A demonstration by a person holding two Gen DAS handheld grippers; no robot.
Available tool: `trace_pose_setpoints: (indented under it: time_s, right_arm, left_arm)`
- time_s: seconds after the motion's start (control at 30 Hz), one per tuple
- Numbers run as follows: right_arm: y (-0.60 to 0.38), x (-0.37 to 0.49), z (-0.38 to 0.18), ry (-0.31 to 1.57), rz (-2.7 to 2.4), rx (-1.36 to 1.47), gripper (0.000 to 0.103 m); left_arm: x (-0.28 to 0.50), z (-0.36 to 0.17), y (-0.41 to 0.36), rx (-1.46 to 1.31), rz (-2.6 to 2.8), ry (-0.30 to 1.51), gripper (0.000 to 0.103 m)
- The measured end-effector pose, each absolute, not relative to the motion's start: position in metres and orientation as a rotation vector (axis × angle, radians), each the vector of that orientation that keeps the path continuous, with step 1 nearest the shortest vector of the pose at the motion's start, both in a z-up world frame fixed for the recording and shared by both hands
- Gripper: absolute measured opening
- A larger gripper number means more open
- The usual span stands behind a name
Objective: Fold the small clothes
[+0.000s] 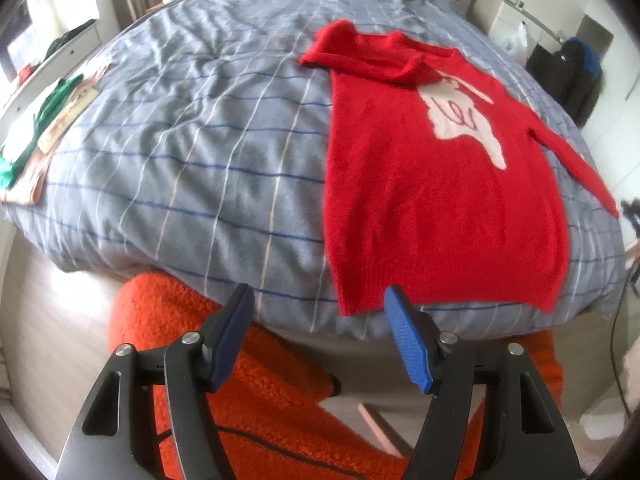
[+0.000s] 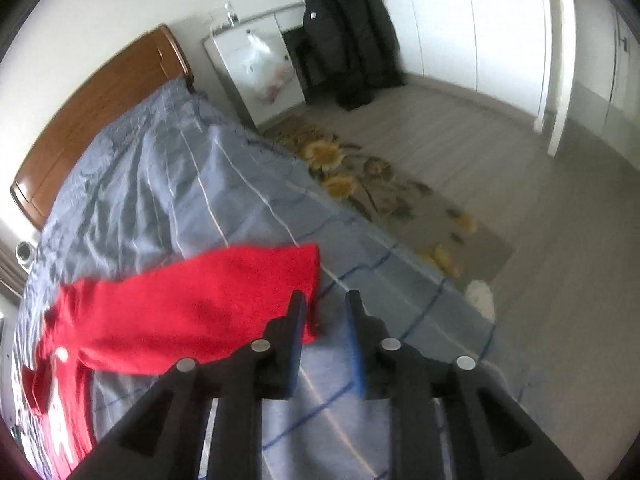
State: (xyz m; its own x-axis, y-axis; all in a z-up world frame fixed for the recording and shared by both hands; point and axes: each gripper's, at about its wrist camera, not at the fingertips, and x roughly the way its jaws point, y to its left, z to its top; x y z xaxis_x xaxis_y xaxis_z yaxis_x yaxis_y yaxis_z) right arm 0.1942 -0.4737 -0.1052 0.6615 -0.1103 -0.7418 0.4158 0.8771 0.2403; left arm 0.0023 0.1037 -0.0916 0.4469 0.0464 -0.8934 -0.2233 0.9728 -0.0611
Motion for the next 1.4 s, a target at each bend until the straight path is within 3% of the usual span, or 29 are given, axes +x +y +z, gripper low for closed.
trace_pose_setpoints:
  time_s: [0.13,0.2,0.23,0.3,0.33,0.4,0.53,0.67,0.9,0.93,1.0,1.03,1.2,1.4]
  right_arm:
    - [-0.454,0.211,-0.106,0.815,-0.148,0.437,0.021]
    - [-0.45,0.22,-0.123,0.876,-0.143,0.447,0.033]
    - [-0.452,0.22,-0.131,0.905,-0.167,0.448,0.034]
    - [-0.459,0.213,-0.143,0.907,-0.2,0.481,0.026]
    - [-0.461,0.207,-0.143,0.885,-0.207,0.495,0.026]
    - [-0.455,0.195,-0.134,0.857,-0.227,0.448,0.027]
    - [-0.422,0.165,-0.115,0.813,-0.174,0.336,0.04]
    - [-0.377,0.125,-0.114,0.83,-0.051,0.25,0.04]
    - [-0.319,0.051,-0.144,0.873,0.048,0.186,0.041]
    - [-0.315,0.043,-0.15,0.886,0.057,0.18,0.041]
    - [-0.306,0.028,-0.161,0.915,0.081,0.151,0.041]
    - [-0.3,0.022,-0.169,0.929,0.095,0.124,0.041]
    - [-0.298,0.014,-0.182,0.941,0.098,0.085,0.041]
    - [-0.298,0.014,-0.173,0.876,0.087,0.074,0.041]
  left_arm:
    - [0.022,-0.082,0.095,-0.123,0.133,1.096,0.07]
    - [0.034,-0.074,0.097,-0.117,0.113,1.099,0.07]
    - [0.041,-0.067,0.1,-0.12,0.102,1.095,0.07]
    - [0.054,-0.05,0.11,-0.123,0.088,1.068,0.075]
    - [0.061,-0.043,0.114,-0.12,0.085,1.05,0.081]
    - [0.087,-0.025,0.119,-0.087,0.074,1.009,0.083]
    - [0.159,-0.008,0.106,-0.006,-0.048,0.985,0.084]
    - [0.232,-0.019,0.072,0.1,-0.105,1.006,0.084]
    - [0.318,-0.085,0.039,0.172,-0.064,1.139,0.082]
    - [0.324,-0.097,0.039,0.161,-0.034,1.153,0.072]
    - [0.331,-0.117,0.041,0.111,0.01,1.188,0.034]
    - [0.331,-0.125,0.042,0.084,0.007,1.212,0.005]
    - [0.298,-0.09,0.061,0.017,0.031,1.038,0.003]
    - [0.236,-0.029,0.2,-0.204,0.289,0.873,0.003]
